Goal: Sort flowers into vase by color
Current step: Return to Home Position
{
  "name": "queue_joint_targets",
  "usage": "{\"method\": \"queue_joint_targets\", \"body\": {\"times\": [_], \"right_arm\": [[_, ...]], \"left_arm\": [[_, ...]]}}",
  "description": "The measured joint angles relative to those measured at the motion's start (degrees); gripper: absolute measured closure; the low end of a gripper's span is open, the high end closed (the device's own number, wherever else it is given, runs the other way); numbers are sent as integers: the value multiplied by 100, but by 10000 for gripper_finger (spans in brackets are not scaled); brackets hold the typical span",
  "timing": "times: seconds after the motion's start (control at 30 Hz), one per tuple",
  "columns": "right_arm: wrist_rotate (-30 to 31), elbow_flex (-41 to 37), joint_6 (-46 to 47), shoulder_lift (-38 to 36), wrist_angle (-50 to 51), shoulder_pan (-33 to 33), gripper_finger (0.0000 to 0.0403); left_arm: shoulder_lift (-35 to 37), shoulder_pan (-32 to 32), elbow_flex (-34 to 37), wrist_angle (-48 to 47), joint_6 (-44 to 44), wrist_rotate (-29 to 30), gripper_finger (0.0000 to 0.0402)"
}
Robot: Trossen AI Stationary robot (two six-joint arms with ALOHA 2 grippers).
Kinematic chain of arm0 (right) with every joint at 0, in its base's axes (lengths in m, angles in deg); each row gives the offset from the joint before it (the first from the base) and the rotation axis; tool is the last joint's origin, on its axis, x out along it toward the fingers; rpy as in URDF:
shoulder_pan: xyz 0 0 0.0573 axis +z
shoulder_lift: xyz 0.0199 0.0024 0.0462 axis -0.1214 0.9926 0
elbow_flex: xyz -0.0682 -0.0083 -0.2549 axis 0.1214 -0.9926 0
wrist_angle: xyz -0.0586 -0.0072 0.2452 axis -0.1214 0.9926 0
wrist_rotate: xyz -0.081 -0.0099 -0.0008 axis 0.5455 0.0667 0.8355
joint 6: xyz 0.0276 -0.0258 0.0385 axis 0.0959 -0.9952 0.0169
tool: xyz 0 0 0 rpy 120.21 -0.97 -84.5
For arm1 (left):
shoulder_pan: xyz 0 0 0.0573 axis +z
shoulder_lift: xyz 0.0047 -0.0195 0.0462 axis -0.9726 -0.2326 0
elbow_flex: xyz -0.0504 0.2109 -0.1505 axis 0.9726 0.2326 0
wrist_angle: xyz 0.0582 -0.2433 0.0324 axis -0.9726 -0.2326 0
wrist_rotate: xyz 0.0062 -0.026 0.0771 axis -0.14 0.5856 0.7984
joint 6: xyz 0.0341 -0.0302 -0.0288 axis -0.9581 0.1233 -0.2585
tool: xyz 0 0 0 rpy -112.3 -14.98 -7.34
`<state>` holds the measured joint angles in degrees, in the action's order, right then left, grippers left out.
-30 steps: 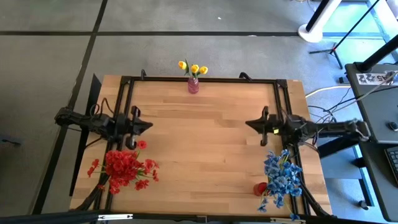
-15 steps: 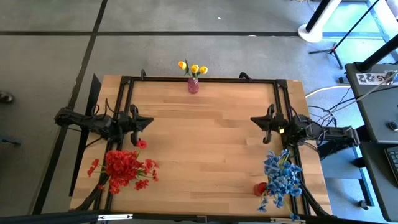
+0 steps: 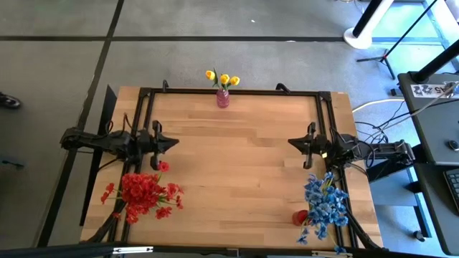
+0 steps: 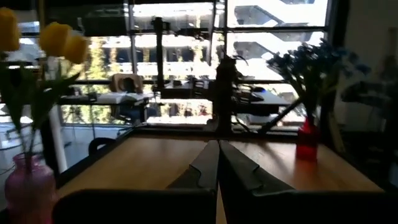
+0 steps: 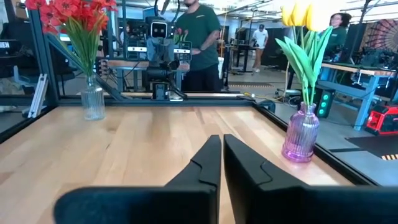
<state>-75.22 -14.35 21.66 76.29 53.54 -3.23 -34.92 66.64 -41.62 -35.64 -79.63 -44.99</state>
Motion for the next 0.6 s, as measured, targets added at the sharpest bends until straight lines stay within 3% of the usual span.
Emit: {"method": "queue_joint_targets", "body": {"times": [0.17, 0.33, 0.6], "right_arm": [[-3, -2, -1, 0, 4, 1, 380], [-4, -4, -1, 0, 4, 1, 380], [-4, -4, 1, 0, 9, -1, 379]], "left_arm": [[0, -1, 3, -544, -344, -1156, 399], [1, 79, 2, -514, -40, -746, 399], [-94, 116, 2, -516, 130, -727, 399]]}}
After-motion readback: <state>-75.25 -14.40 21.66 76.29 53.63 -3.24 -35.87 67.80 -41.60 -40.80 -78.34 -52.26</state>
